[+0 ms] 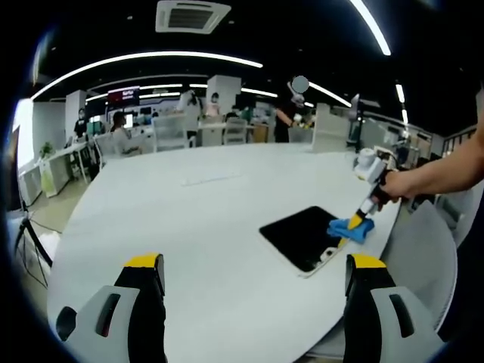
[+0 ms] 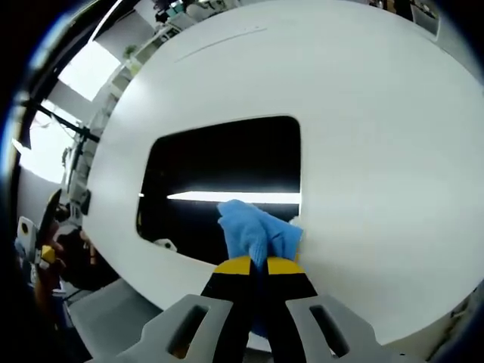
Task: Wipe the mirror surface with the cleaning cloth until all visible marks leave the cleaned area.
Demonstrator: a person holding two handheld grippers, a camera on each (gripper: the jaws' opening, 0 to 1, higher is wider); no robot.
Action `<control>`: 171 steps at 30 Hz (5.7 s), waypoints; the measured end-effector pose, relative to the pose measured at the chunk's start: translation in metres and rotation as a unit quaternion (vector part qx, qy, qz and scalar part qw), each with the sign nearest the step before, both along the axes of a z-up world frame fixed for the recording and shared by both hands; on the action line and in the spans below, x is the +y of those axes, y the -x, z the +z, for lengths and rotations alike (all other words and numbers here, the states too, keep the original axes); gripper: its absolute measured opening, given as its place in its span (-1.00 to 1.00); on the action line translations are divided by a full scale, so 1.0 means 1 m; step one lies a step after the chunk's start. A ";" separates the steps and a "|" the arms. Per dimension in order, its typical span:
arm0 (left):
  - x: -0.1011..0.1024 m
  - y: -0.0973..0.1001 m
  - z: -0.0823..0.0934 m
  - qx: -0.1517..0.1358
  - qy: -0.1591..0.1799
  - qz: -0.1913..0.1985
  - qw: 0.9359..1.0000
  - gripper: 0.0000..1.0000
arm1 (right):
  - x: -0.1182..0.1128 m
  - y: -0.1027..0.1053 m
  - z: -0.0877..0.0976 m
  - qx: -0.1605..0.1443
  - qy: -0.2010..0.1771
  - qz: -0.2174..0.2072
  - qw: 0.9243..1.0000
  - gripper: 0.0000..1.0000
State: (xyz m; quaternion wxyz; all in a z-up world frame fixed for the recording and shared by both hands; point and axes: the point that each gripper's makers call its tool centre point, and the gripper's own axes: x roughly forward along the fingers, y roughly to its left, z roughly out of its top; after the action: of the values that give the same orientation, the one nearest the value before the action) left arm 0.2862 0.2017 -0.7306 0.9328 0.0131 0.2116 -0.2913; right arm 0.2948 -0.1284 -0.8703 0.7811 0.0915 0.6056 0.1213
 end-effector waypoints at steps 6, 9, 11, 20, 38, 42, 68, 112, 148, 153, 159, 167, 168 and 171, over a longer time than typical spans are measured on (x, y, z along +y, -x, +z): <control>0.008 -0.004 -0.006 0.005 -0.002 0.003 1.000 0.99 | -0.006 -0.002 0.000 0.002 0.006 -0.006 1.000 -1.00; 0.010 -0.005 -0.008 0.006 -0.004 0.001 1.000 0.99 | -0.009 -0.004 -0.001 0.003 0.006 -0.010 1.000 -1.00; 0.012 -0.008 -0.008 0.007 -0.003 0.002 1.000 0.99 | -0.010 -0.005 -0.002 0.005 0.005 -0.011 1.000 -1.00; 0.013 -0.020 -0.006 0.006 -0.003 0.001 1.000 0.99 | -0.019 -0.008 -0.001 0.007 0.007 -0.016 1.000 -1.00; 0.009 -0.028 -0.017 0.013 0.001 -0.001 1.000 0.99 | -0.017 -0.021 0.000 0.002 0.021 -0.014 1.000 -1.00; 0.011 -0.029 -0.017 0.013 0.003 0.001 1.000 0.99 | -0.015 -0.027 0.002 -0.001 0.025 -0.012 1.000 -1.00; 0.007 -0.017 -0.017 0.014 -0.001 0.026 1.000 0.99 | -0.015 -0.079 -0.002 -0.019 0.035 0.015 0.999 -1.00; 0.005 -0.013 -0.018 0.019 -0.009 0.044 0.999 0.99 | -0.017 -0.128 0.008 -0.040 0.020 0.020 0.999 -1.00; 0.007 -0.003 -0.013 0.016 -0.021 0.048 0.998 0.99 | -0.092 -0.103 -0.009 -0.047 0.048 0.006 0.998 -0.98; 0.006 -0.004 -0.013 0.014 -0.022 0.046 0.999 0.99 | -0.091 -0.098 -0.003 -0.064 0.048 0.041 0.996 -0.93; 0.006 -0.006 -0.013 0.014 -0.024 0.044 0.999 0.99 | -0.104 -0.085 0.022 -0.115 0.036 0.050 0.991 -0.73; 0.004 -0.007 -0.014 0.010 -0.029 0.031 0.999 0.99 | -0.124 -0.068 0.059 -0.229 0.014 0.127 0.965 -0.40; 0.005 -0.007 -0.016 0.009 -0.030 0.029 0.999 0.99 | -0.126 -0.066 0.063 -0.239 0.013 0.130 0.962 -0.30; 0.006 -0.007 -0.019 0.009 -0.032 0.027 0.999 0.99 | -0.135 -0.064 0.079 -0.300 0.031 0.155 0.941 0.02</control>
State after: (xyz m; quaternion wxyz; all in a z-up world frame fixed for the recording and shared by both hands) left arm 0.2928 0.2077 -0.7492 0.9373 0.0350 0.2299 -0.2595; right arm 0.3590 -0.2631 -0.7910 0.9005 -0.0684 0.3531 0.2445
